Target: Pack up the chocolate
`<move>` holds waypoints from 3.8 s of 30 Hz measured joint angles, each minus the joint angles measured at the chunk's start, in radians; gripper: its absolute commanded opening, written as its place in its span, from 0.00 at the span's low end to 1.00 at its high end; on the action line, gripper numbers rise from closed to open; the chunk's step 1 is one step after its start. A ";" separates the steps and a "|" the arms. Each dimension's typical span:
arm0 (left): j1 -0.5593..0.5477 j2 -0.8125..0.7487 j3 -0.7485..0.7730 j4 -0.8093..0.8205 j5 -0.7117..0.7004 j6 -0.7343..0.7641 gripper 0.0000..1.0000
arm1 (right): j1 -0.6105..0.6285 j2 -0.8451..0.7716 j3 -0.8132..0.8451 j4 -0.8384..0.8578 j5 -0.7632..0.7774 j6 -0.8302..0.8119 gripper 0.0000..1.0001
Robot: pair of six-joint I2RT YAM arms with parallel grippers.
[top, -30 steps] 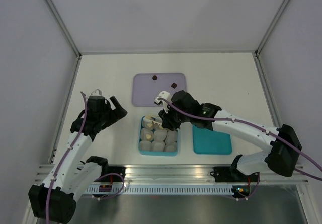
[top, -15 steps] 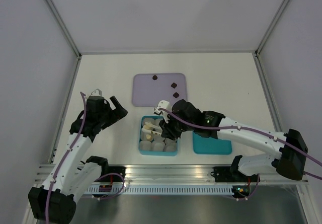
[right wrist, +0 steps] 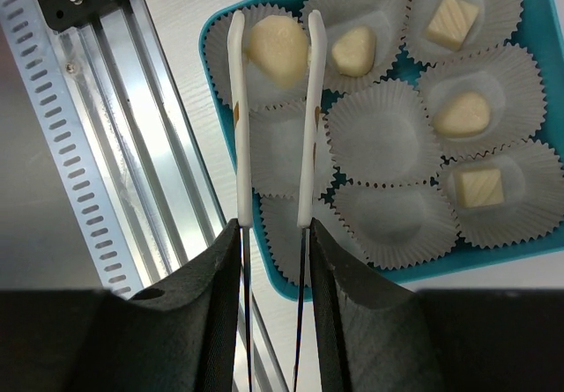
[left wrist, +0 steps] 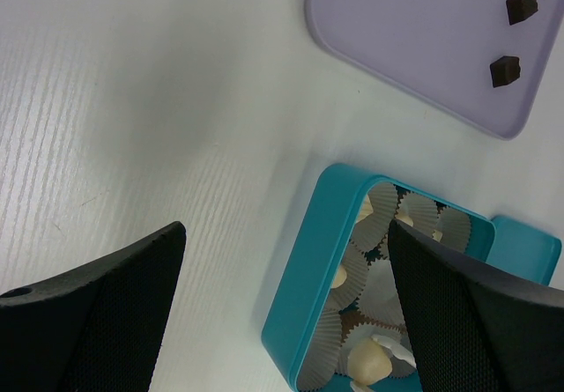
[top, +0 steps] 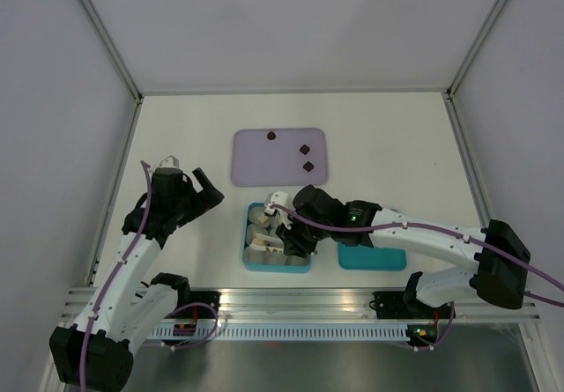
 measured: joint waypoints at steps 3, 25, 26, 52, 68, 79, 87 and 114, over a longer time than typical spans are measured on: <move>0.000 0.000 0.000 0.000 0.000 0.000 1.00 | 0.000 0.002 -0.006 -0.003 -0.007 -0.004 0.13; 0.000 -0.014 0.000 -0.001 0.000 0.000 1.00 | 0.000 0.096 -0.029 0.070 -0.037 -0.006 0.13; 0.000 -0.014 0.000 -0.002 -0.002 0.000 1.00 | 0.000 0.103 -0.029 0.069 -0.037 -0.007 0.13; 0.000 -0.038 0.000 -0.006 -0.013 0.000 1.00 | 0.001 0.148 -0.028 0.069 -0.056 -0.031 0.25; 0.000 -0.047 0.000 -0.013 -0.027 0.000 1.00 | 0.002 0.159 -0.022 0.072 -0.056 -0.032 0.40; 0.000 -0.047 0.000 -0.016 -0.027 0.000 1.00 | 0.002 0.161 -0.018 0.073 -0.055 -0.032 0.43; 0.000 -0.047 0.000 -0.016 -0.027 0.000 1.00 | 0.002 0.161 -0.015 0.073 -0.055 -0.032 0.43; 0.000 -0.047 0.000 -0.023 -0.028 0.000 1.00 | -0.021 0.031 0.075 0.066 0.150 0.076 0.39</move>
